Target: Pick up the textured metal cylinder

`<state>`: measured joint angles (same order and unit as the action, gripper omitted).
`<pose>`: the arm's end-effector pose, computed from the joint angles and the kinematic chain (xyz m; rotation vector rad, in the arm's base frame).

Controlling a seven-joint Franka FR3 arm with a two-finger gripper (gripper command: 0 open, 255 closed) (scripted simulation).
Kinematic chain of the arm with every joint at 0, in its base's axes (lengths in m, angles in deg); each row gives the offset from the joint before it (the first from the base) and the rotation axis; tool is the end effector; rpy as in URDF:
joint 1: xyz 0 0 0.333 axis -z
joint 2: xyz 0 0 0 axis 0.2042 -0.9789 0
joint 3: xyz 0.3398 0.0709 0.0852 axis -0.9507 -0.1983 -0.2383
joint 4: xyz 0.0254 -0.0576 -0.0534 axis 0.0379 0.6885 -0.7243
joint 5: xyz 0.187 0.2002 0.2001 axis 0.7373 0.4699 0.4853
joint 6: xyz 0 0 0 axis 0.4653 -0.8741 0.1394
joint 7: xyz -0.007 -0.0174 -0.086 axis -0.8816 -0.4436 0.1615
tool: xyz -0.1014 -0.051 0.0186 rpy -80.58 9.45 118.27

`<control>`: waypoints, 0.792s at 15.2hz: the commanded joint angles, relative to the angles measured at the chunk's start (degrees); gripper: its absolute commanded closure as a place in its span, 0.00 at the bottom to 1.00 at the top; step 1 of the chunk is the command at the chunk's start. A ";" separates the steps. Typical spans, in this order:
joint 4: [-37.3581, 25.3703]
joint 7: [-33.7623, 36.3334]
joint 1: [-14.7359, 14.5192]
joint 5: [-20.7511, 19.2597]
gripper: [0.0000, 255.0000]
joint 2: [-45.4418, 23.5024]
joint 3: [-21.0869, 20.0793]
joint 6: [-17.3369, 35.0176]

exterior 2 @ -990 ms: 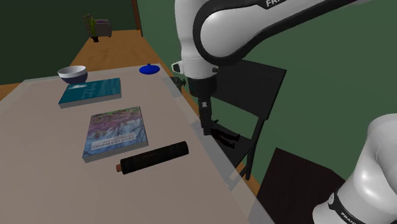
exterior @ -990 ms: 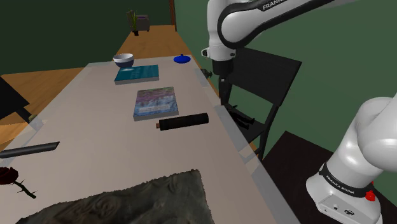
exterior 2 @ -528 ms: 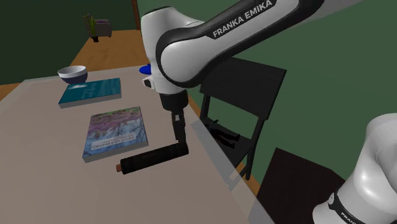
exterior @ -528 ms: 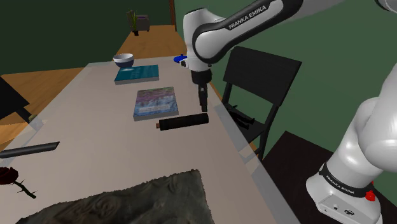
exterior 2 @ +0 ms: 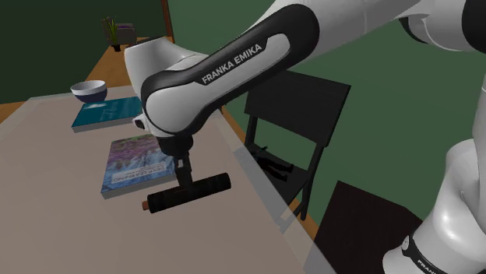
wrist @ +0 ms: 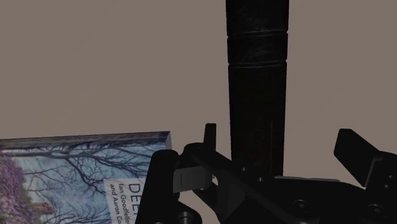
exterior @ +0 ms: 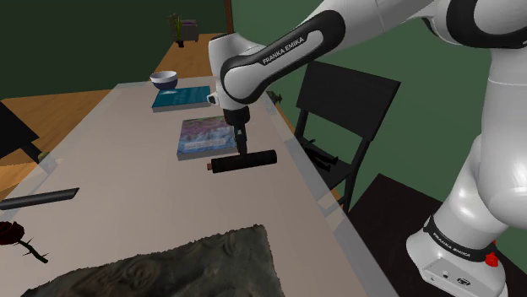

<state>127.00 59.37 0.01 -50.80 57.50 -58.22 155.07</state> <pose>0.5577 0.2066 0.4256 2.8147 1.3877 -0.1246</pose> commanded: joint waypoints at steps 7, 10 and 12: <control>0.86 -0.09 -0.34 -1.00 0.00 -4.34 0.19 5.28; 0.90 -0.10 -0.34 -1.00 1.00 -4.32 0.19 5.29; 0.80 -0.08 -0.36 -1.01 1.00 -4.36 0.19 5.24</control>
<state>127.82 59.28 -0.34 -51.81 53.17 -58.04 160.29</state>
